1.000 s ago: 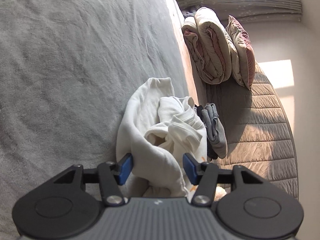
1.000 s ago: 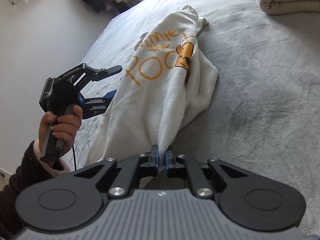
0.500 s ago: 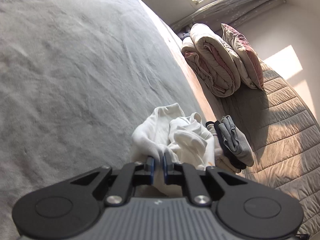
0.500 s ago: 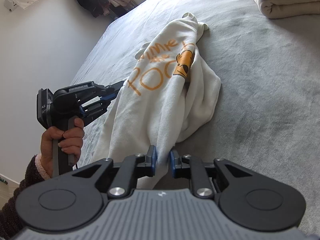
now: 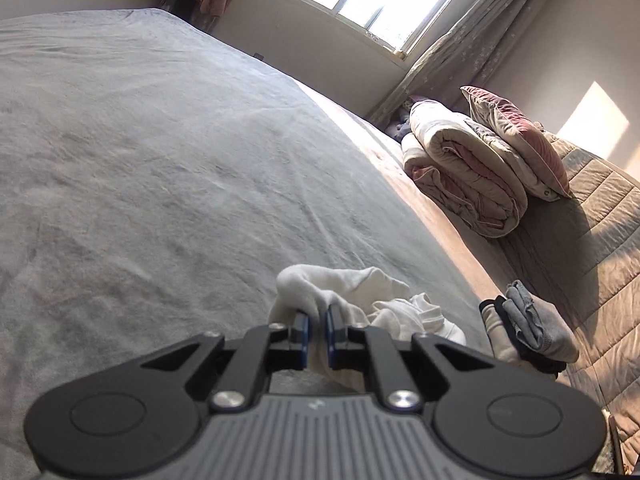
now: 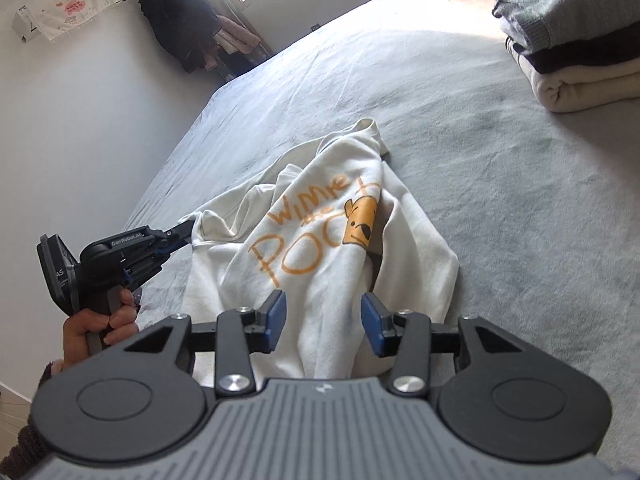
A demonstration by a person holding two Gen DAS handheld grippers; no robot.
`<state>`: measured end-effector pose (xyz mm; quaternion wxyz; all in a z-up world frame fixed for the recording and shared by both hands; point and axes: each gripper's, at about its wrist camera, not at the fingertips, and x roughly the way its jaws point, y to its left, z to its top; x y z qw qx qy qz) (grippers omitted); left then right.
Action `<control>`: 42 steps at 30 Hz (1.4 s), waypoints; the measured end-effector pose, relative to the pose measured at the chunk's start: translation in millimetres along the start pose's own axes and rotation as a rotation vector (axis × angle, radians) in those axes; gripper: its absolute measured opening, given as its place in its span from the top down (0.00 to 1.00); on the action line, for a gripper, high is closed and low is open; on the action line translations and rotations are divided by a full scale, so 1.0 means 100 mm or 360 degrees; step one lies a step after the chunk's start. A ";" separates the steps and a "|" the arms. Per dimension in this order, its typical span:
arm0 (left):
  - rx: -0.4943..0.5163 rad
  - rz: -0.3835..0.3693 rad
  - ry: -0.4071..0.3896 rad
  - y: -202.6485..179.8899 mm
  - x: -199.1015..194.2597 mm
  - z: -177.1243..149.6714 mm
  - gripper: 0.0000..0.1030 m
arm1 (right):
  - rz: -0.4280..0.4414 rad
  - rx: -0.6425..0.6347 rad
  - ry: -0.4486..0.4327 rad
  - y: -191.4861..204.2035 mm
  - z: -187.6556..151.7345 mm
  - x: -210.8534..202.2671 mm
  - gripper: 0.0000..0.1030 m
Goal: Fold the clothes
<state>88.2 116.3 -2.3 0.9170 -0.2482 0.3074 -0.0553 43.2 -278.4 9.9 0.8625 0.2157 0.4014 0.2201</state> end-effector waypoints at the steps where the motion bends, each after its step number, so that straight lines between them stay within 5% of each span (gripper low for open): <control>1: 0.0026 0.0025 0.0000 0.01 0.00 0.02 0.92 | -0.0027 -0.0013 -0.0022 -0.02 0.05 0.03 0.55; 5: 0.0114 0.0135 -0.0017 0.07 -0.01 0.16 0.92 | -0.0156 -0.0035 -0.0087 -0.15 0.19 0.21 0.55; 14: 0.0292 0.0317 -0.0051 0.13 0.10 0.59 0.92 | -0.0360 -0.0230 0.0026 -0.17 0.22 0.60 0.57; 16: 0.0317 0.0346 -0.0063 0.15 0.13 0.66 0.92 | -0.0413 -0.0270 0.0019 -0.19 0.24 0.67 0.89; 17: 0.0324 0.0359 -0.0069 0.16 0.15 0.69 0.92 | -0.0452 -0.0281 -0.0002 -0.20 0.25 0.67 0.95; 33: 0.0336 0.0475 -0.0209 0.31 0.42 1.18 0.92 | -0.0978 -0.0155 -0.0622 -0.70 0.64 0.06 0.96; 42: 0.0334 0.0486 -0.0294 0.28 0.64 1.38 0.92 | -0.1082 -0.0041 -0.0763 -0.93 0.66 -0.04 0.96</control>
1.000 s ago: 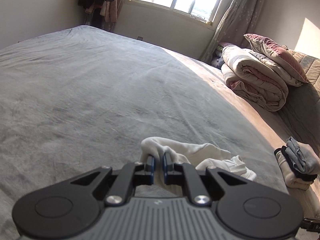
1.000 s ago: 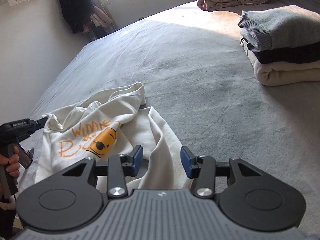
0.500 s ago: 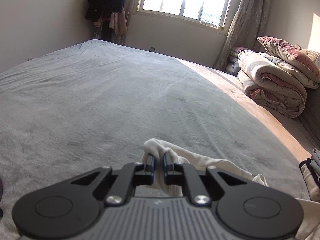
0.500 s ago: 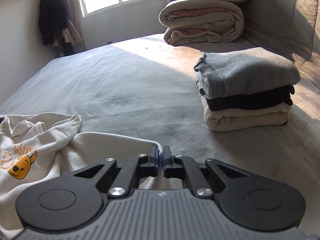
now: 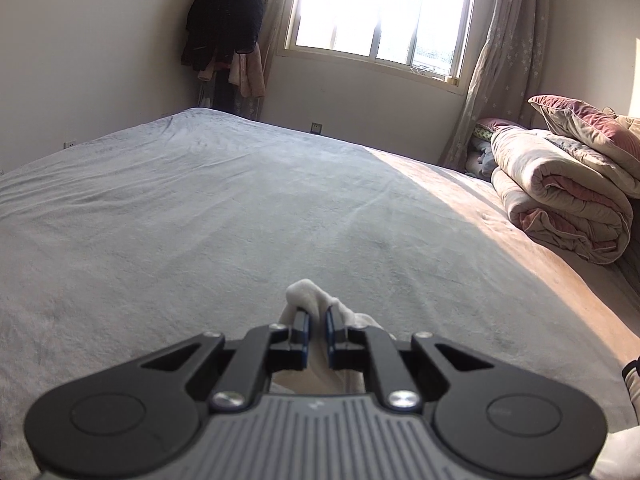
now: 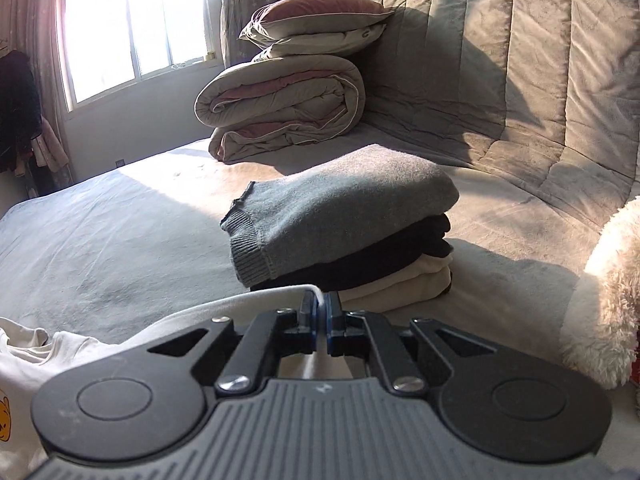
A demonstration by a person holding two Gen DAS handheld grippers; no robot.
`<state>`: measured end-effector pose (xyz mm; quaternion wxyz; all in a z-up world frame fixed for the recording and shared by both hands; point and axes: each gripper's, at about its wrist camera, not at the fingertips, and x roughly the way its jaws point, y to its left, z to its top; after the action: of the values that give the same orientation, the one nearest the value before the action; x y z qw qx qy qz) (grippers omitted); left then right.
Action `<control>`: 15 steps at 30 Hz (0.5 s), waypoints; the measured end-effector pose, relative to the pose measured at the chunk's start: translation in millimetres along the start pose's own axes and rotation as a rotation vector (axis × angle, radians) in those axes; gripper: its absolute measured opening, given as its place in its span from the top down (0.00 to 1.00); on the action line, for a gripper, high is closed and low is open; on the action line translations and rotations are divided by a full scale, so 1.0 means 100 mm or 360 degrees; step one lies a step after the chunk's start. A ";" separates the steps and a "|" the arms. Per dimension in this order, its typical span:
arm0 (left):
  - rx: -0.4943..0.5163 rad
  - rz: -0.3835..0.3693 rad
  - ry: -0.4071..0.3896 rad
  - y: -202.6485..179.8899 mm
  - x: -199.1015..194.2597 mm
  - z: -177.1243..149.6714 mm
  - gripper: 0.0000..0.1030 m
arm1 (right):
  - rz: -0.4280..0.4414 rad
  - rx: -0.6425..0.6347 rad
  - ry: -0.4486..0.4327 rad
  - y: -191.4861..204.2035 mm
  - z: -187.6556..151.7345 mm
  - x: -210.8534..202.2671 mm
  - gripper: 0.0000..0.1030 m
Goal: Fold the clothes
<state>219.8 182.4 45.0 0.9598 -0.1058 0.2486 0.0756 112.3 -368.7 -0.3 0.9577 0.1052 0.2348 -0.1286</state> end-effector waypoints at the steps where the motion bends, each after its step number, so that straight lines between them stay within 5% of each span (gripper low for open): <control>1: -0.0013 0.0002 -0.0009 0.00 0.02 0.01 0.92 | -0.0004 -0.0003 -0.0008 0.01 -0.01 0.00 0.96; 8: -0.0088 -0.0047 0.0064 0.04 0.08 -0.11 0.88 | 0.0086 -0.0041 0.0034 0.08 -0.05 0.02 0.87; 11: -0.0115 -0.0062 0.0104 0.10 0.03 -0.16 0.78 | 0.0125 -0.0068 0.0037 0.12 -0.05 -0.03 0.82; 14: -0.0129 -0.0072 0.0128 0.14 -0.07 -0.19 0.62 | 0.0172 -0.0064 0.0039 0.16 -0.05 -0.07 0.53; 15: -0.0131 -0.0076 0.0137 0.15 -0.11 -0.20 0.59 | 0.0191 -0.0069 0.0035 0.18 -0.05 -0.09 0.52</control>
<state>198.4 191.3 31.0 0.9446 -0.1544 0.2838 0.0582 107.3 -348.7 1.9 0.9631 0.0997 0.2413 -0.0645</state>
